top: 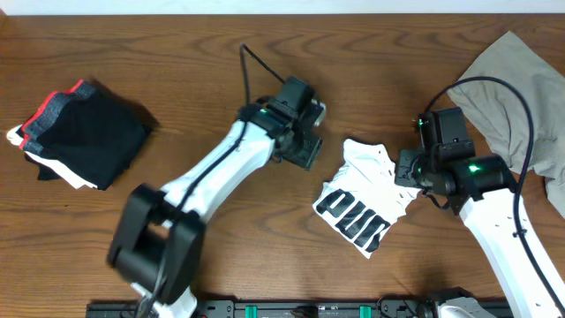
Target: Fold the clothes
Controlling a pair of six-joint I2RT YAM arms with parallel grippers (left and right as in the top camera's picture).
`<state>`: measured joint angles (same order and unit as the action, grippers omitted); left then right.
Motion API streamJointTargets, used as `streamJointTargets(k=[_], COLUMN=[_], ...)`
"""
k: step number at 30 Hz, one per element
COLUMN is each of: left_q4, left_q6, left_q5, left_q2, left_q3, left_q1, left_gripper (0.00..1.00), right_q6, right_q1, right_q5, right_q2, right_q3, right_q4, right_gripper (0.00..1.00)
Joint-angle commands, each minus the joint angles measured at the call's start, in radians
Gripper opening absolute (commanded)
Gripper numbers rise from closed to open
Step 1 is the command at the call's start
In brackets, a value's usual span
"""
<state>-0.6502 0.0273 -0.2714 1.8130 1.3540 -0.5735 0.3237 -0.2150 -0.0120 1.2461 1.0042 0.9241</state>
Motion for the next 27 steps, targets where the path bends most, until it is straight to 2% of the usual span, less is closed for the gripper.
streamJointTargets(k=[1, 10, 15, 22, 27], left_q4=[-0.025, -0.055, -0.038, 0.016, 0.066], left_q6=[0.018, 0.023, 0.019, 0.033, 0.109], left_q5=[-0.113, -0.253, -0.249, -0.083, -0.079], left_q2=[-0.018, 0.016, 0.045, 0.156, 0.245], left_q3=[0.002, -0.034, -0.044, -0.044, -0.044], left_q1=[-0.021, -0.132, -0.179, -0.174, -0.153], left_gripper=[0.61, 0.56, 0.56, 0.56, 0.56], right_q6=[-0.138, -0.22, -0.22, -0.194, -0.118], right_q1=[0.009, 0.005, 0.005, 0.006, 0.011], right_q5=[0.212, 0.473, 0.491, 0.372, 0.22], right_q2=[0.009, 0.129, 0.241, 0.367, 0.403], right_q3=[0.001, -0.088, -0.123, -0.124, -0.124], right_q4=[0.024, 0.011, -0.04, -0.119, -0.148], right_gripper=[0.17, 0.15, 0.16, 0.15, 0.17])
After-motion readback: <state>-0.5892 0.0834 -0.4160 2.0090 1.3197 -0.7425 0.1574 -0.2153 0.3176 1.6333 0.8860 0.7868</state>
